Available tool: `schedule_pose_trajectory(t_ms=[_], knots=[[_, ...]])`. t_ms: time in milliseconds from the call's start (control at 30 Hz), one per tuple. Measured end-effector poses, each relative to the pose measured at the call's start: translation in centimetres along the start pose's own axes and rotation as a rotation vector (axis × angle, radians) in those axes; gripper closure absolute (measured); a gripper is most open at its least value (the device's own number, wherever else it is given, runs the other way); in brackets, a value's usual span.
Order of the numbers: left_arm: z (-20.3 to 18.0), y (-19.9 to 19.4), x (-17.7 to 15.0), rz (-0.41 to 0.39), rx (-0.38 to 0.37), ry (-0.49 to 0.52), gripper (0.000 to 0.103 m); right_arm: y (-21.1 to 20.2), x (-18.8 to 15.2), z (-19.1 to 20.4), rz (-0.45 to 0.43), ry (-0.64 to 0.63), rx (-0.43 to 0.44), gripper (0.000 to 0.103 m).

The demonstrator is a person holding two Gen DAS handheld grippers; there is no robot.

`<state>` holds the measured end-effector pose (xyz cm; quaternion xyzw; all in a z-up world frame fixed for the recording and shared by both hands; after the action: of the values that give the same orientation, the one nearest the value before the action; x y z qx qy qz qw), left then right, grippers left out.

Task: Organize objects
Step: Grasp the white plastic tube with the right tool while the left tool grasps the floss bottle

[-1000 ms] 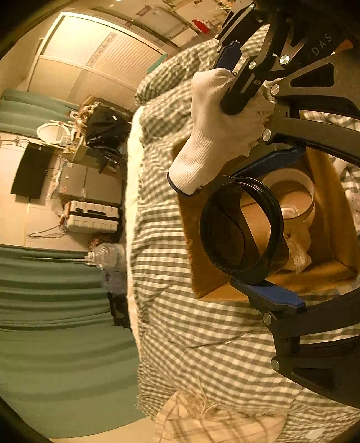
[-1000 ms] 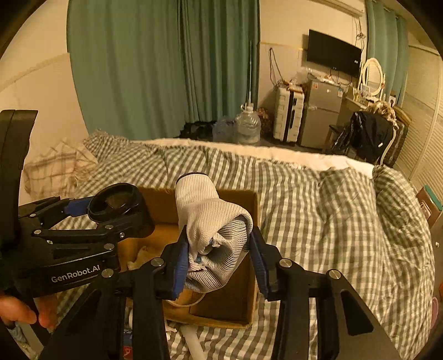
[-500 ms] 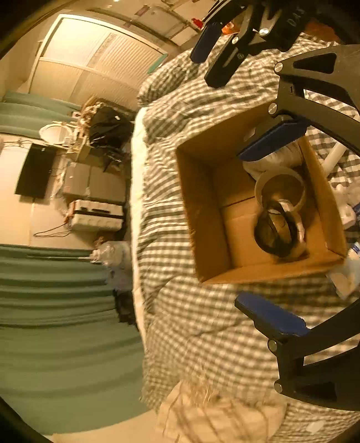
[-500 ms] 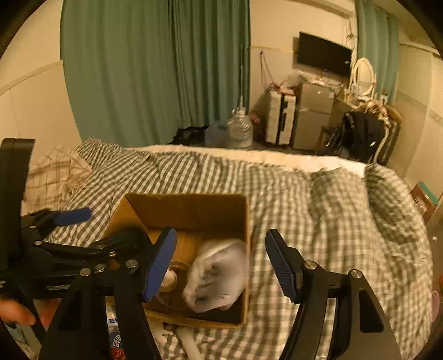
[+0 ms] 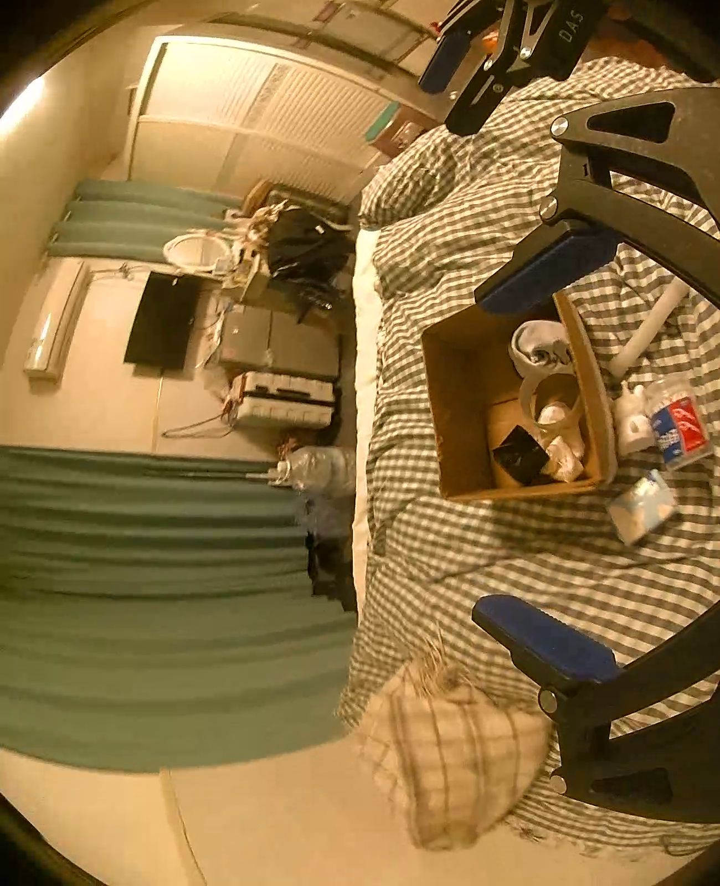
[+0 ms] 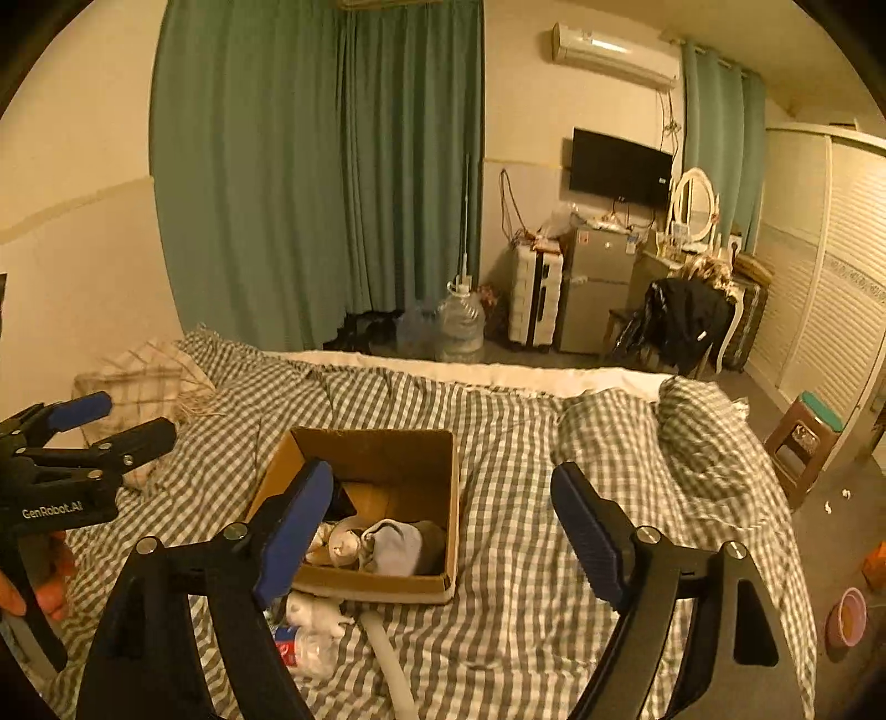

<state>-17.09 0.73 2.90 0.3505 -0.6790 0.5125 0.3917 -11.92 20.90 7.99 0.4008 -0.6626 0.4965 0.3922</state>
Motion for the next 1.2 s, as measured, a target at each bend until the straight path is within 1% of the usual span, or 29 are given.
schedule_pose_trajectory(t_ms=[167,333,400,467,533,667,800,867,933,1000,1033,1067,1167,1200], knots=[[1.3,-2.1,-1.8,0.007,0.016,-0.050,0.000,-2.8,-1.2,0.1,0.000,-0.010,0.002,0.021],[2.2,-2.2,-5.3,0.033,0.049,-0.063,0.000,-3.2,-4.1,0.2,0.030,0.003,-0.001,0.021],[2.5,-1.6,-7.0,0.053,0.071,-0.059,0.000,-2.6,-5.9,0.3,0.056,-0.004,-0.011,0.021],[2.8,-0.8,-9.2,0.083,0.089,-0.050,0.000,-1.6,-7.7,0.4,0.089,0.003,0.000,0.021],[2.9,0.5,-11.5,0.130,0.098,-0.045,0.000,-0.2,-9.6,0.5,0.129,0.021,0.015,0.021],[3.0,2.7,-15.3,0.214,0.100,-0.082,0.000,2.5,-12.6,0.8,0.192,0.028,0.023,0.021],[2.6,4.8,-18.7,0.301,0.094,-0.099,0.000,5.6,-16.2,0.6,0.285,0.031,0.012,0.021],[2.6,5.5,-19.7,0.330,0.094,-0.106,0.000,6.9,-17.9,0.7,0.329,0.034,0.015,0.021],[2.7,6.2,-20.7,0.364,0.096,-0.114,0.000,8.3,-19.9,1.0,0.396,0.034,0.016,0.021],[2.9,6.7,-21.6,0.397,0.105,-0.119,0.000,9.7,-22.2,1.5,0.467,0.014,0.017,0.026],[2.9,6.9,-22.0,0.408,0.101,-0.125,0.000,10.4,-23.5,2.0,0.505,0.010,0.032,0.032],[3.0,7.0,-22.5,0.420,0.095,-0.135,0.000,11.0,-24.5,2.4,0.538,0.006,0.046,0.034],[3.1,7.5,-23.2,0.447,0.091,-0.145,0.000,12.4,-27.2,3.4,0.630,-0.031,0.066,0.035],[3.0,7.7,-23.5,0.456,0.088,-0.145,0.000,12.6,-27.6,3.5,0.644,-0.034,0.067,0.037]])
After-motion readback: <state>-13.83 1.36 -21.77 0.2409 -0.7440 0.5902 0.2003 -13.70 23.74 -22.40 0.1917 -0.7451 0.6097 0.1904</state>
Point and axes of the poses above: each gripper's, at about its wrist camera, not at the fingertips, and y roughly the way its jaws point, z to its left, x to its top, the point moved 8 cm from there along y, roughly the way its jaws point, and after that the axes turned 8 degrees about -z, right-handed, at the moved point
